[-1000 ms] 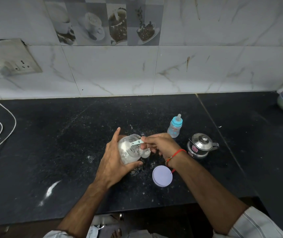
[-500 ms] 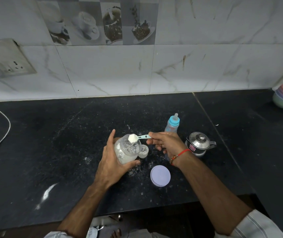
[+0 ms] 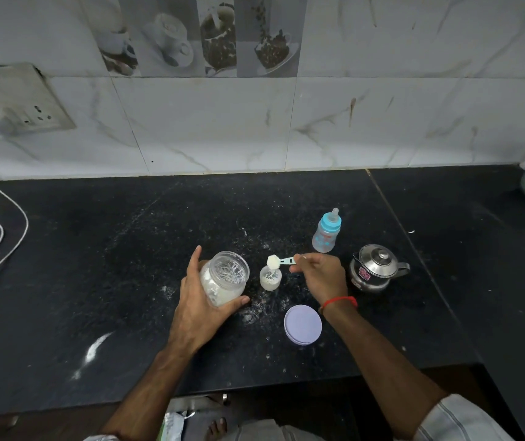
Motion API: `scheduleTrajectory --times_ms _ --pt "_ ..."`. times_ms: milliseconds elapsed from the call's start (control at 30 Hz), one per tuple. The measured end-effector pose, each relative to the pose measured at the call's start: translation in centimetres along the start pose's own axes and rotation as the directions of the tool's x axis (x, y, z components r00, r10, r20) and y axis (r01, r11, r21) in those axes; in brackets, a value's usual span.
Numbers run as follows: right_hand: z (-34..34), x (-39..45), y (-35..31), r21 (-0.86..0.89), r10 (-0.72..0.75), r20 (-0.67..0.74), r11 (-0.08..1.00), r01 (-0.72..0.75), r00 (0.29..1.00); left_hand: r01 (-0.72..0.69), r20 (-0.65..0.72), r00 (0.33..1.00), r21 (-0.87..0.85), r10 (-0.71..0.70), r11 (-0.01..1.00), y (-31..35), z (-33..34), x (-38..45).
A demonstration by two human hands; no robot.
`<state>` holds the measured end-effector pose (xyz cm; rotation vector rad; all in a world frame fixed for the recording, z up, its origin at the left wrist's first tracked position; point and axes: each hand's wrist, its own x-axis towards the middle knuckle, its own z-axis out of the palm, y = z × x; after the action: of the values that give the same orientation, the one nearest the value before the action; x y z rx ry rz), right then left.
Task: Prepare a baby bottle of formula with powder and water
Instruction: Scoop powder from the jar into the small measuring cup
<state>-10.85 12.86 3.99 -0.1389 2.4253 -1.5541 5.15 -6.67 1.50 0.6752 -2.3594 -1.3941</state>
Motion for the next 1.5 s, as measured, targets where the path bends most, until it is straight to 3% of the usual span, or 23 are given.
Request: scheduleTrajectory --times_ms 133,233,367,467,633,900,967,1033,1100,1133,1200,1300,1433,1500 --pt "0.6 -0.4 1.0 -0.319 -0.227 0.019 0.921 0.221 0.974 0.003 -0.001 1.0 -0.007 -0.003 1.0 0.0 -0.1 -0.2" --pt "0.7 -0.8 1.6 -0.537 -0.393 0.108 0.75 0.386 0.913 0.0 -0.001 1.0 -0.001 0.0 1.0 -0.1 -0.1 -0.3" --pt "0.5 -1.5 1.8 -0.644 -0.643 0.2 0.483 0.593 0.74 -0.007 -0.006 1.0 0.003 0.007 1.0 -0.2 -0.2 -0.4" --pt "0.3 -1.6 2.1 -0.689 -0.745 0.257 0.305 0.658 0.615 -0.005 -0.005 1.0 0.013 0.005 1.0 -0.1 -0.1 -0.4" --pt "-0.2 -1.6 2.8 -0.651 -0.809 0.216 0.298 0.698 0.547 -0.009 -0.001 1.0 0.025 0.009 1.0 -0.2 0.1 -0.3" --pt "-0.5 -1.6 4.2 -0.649 -0.854 0.272 0.178 0.74 0.444 -0.025 0.025 0.999 0.012 0.024 1.0 -0.1 0.3 -0.4" --pt "-0.5 -1.7 4.4 -0.634 -0.835 0.234 0.258 0.729 0.499 -0.023 0.024 0.999 0.008 0.023 1.0 -0.1 0.3 -0.4" --pt "-0.2 -2.1 4.0 -0.538 -0.713 0.105 0.545 0.643 0.693 -0.025 0.025 0.999 0.005 0.025 1.0 -0.1 0.3 -0.4" --pt "0.1 -2.4 3.3 -0.275 -0.42 -0.009 0.874 0.401 0.908 -0.029 0.026 0.999 0.0 0.029 1.0 -0.1 0.3 -0.4" --pt "0.2 -2.5 2.7 -0.102 -0.265 -0.042 0.96 0.26 0.963 -0.032 0.026 0.999 -0.001 0.032 0.999 -0.2 0.3 -0.4" --pt "0.2 -2.4 1.7 0.173 -0.03 -0.055 0.984 0.04 0.998 -0.034 0.024 0.999 -0.001 0.034 0.999 -0.4 0.4 -0.5" --pt "0.1 -2.2 0.4 0.354 0.177 0.045 0.917 -0.181 0.983 -0.021 0.028 0.999 -0.008 0.021 1.0 -0.5 0.7 -0.7" --pt "0.5 -2.5 -1.4 0.487 0.228 0.161 0.828 -0.278 0.96 -0.014 0.048 0.999 -0.014 0.015 1.0 -0.6 1.0 -0.8" --pt "0.9 -2.9 -2.2 0.458 0.193 0.219 0.845 -0.276 0.956 -0.014 0.057 0.998 -0.031 0.016 0.999 -0.6 1.1 -0.8"
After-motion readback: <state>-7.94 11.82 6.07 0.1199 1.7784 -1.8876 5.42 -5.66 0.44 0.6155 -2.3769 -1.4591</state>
